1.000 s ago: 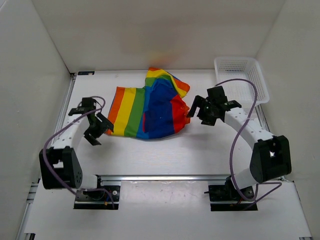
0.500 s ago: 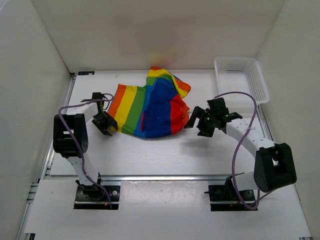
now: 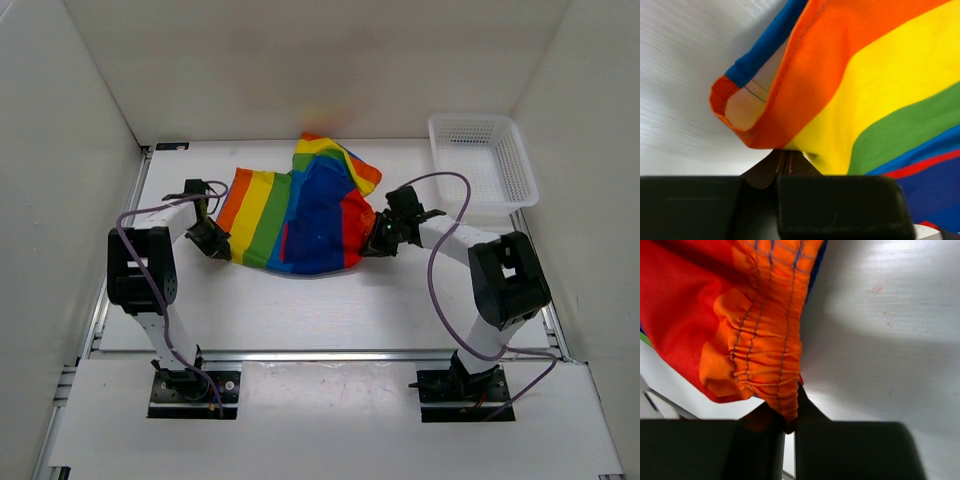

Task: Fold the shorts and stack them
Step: Flatten the shorts out

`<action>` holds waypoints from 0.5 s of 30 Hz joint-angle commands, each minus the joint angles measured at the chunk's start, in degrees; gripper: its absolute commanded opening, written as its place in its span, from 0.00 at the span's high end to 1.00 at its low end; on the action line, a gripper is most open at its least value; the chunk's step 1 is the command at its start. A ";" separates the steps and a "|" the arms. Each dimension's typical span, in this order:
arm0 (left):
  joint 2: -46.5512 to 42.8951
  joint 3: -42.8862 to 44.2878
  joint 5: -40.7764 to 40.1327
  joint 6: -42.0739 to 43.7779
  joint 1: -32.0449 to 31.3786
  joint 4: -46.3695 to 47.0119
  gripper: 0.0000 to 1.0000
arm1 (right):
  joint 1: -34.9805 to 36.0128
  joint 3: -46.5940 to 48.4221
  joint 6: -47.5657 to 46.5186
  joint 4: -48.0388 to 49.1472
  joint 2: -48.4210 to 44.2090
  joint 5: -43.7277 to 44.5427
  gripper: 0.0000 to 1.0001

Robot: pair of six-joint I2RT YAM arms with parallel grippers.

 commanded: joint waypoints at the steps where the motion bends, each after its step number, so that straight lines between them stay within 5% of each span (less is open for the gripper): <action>1: -5.49 2.54 -0.51 1.01 -0.25 -0.70 0.90 | -0.15 8.87 -2.88 -1.14 -1.09 2.63 1.00; 10: -12.52 3.08 -2.10 -0.13 0.89 -3.35 0.90 | -0.15 13.29 -5.62 -7.66 -1.71 3.34 1.00; 15: -12.53 -2.19 -1.57 -0.66 0.37 -3.87 0.57 | -0.15 12.14 -4.92 -7.04 -1.71 2.28 1.00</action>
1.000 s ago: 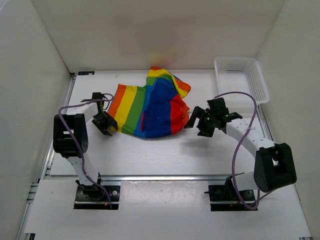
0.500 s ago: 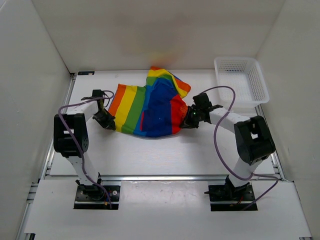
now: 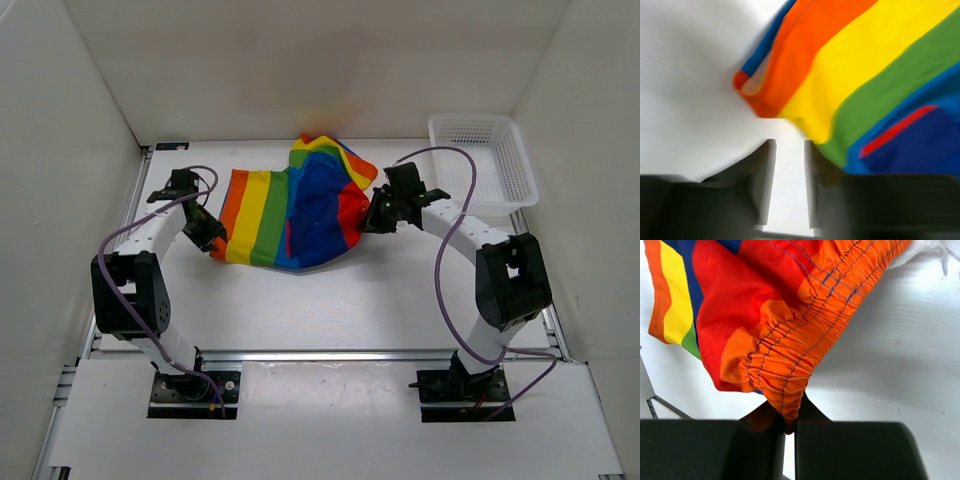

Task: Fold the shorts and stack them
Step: Flatten the shorts out

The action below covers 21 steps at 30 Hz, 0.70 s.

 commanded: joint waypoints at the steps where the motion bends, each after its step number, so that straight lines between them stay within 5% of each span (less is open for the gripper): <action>1: -0.71 -4.03 -1.35 -0.33 -0.18 -1.67 0.37 | -0.11 -0.95 -0.75 -0.33 -1.77 -0.15 1.00; 5: 2.98 -4.66 -0.39 0.81 0.34 1.14 0.15 | -0.11 -0.96 -0.75 -0.33 -1.77 -0.15 1.00; 12: 11.86 1.31 -2.58 2.04 0.96 2.29 0.19 | -0.11 -2.01 -0.75 -0.33 -2.39 -0.15 1.00; 16: 15.11 4.30 -3.99 2.04 0.96 2.29 0.30 | -0.11 -3.24 -1.88 -0.33 -2.92 -0.15 1.00; 19: 16.79 5.71 -4.52 2.04 0.96 2.29 0.49 | -0.11 -3.77 -1.89 -0.33 -2.92 0.38 1.00; 20: 17.40 6.32 -4.52 1.44 0.96 2.29 0.56 | -0.11 -3.77 -1.89 -0.33 -2.92 0.38 1.00; 21: 17.40 6.85 -5.30 1.43 0.96 2.29 0.75 | -0.11 -3.77 -2.41 -0.33 -2.92 0.38 1.00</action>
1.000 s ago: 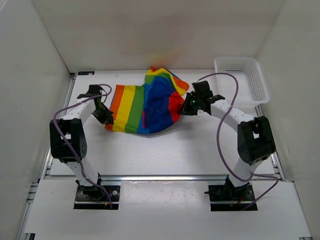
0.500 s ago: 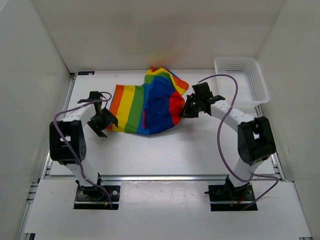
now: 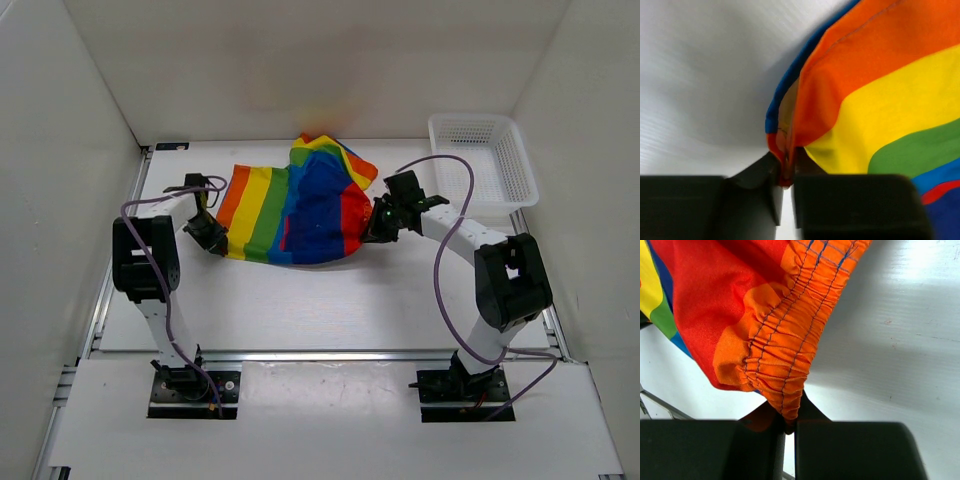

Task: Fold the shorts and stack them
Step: Flatten the shorts out

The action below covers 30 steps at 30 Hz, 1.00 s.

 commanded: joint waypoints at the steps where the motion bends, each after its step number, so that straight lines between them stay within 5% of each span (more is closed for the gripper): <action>1: 0.66 1.83 -3.04 0.21 0.83 1.70 0.82 | -0.13 -0.21 -1.80 0.24 -2.66 0.47 1.00; 2: 1.27 2.52 -3.04 0.21 0.83 1.70 0.89 | -0.13 -0.21 -1.80 -0.29 -2.66 0.47 1.00; 8: 0.75 4.82 -4.09 0.73 1.88 1.70 0.89 | -0.66 -0.73 -2.95 -0.82 -2.66 1.00 1.00; 20: -21.56 5.43 -3.31 1.26 3.46 -2.60 0.89 | -1.80 3.48 -5.75 -6.34 -6.34 -0.15 1.00; 30: -33.87 31.14 -2.25 1.26 7.06 -15.25 0.89 | -1.80 23.15 -16.29 -23.99 -16.53 1.17 1.00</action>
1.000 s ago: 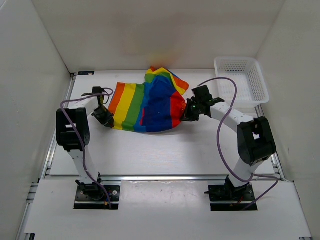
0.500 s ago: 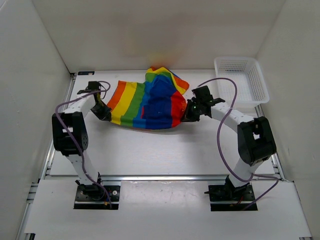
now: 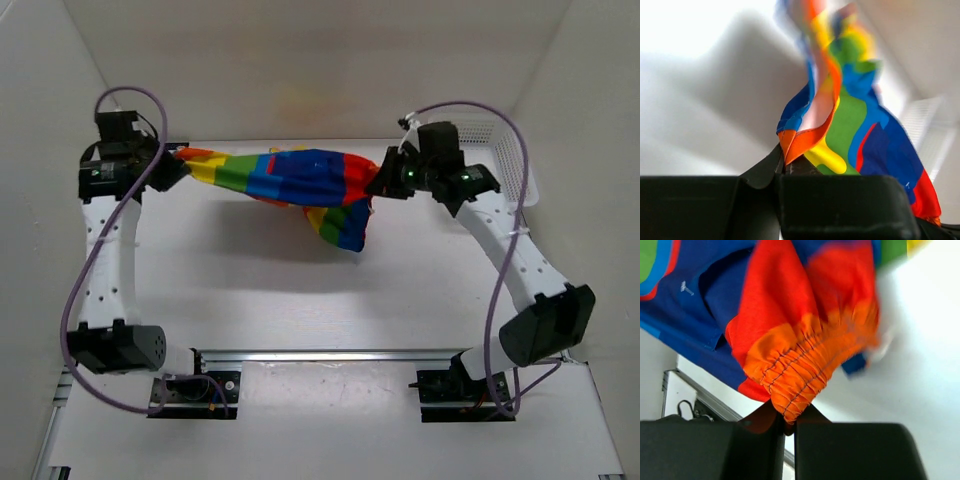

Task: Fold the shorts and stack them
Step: Flatten the shorts out

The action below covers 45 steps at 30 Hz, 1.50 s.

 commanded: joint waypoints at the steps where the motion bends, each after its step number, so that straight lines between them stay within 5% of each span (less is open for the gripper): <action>1: -7.54 10.67 -4.79 0.67 3.38 -3.83 0.89 | -1.34 8.37 -7.97 -11.99 -6.22 4.21 1.00; 17: -14.84 48.11 -4.60 -1.79 5.22 -12.45 0.89 | -1.34 31.75 -12.02 -33.25 -23.81 -1.33 1.00; 25: -16.25 48.85 -5.66 -2.32 5.22 -9.03 0.90 | -1.34 33.36 -8.16 -36.70 -25.83 5.95 1.00; 35: -3.44 27.23 -2.50 0.66 5.22 1.95 0.90 | -1.34 10.78 -5.79 -20.99 -10.23 16.69 1.00; 41: 17.00 36.34 -0.04 4.19 3.38 3.46 0.90 | -6.16 11.53 -5.17 -8.24 9.88 15.30 0.99; 45: 28.64 42.68 1.28 5.33 0.66 3.46 0.90 | -6.88 22.40 -3.15 -6.29 25.03 11.34 0.59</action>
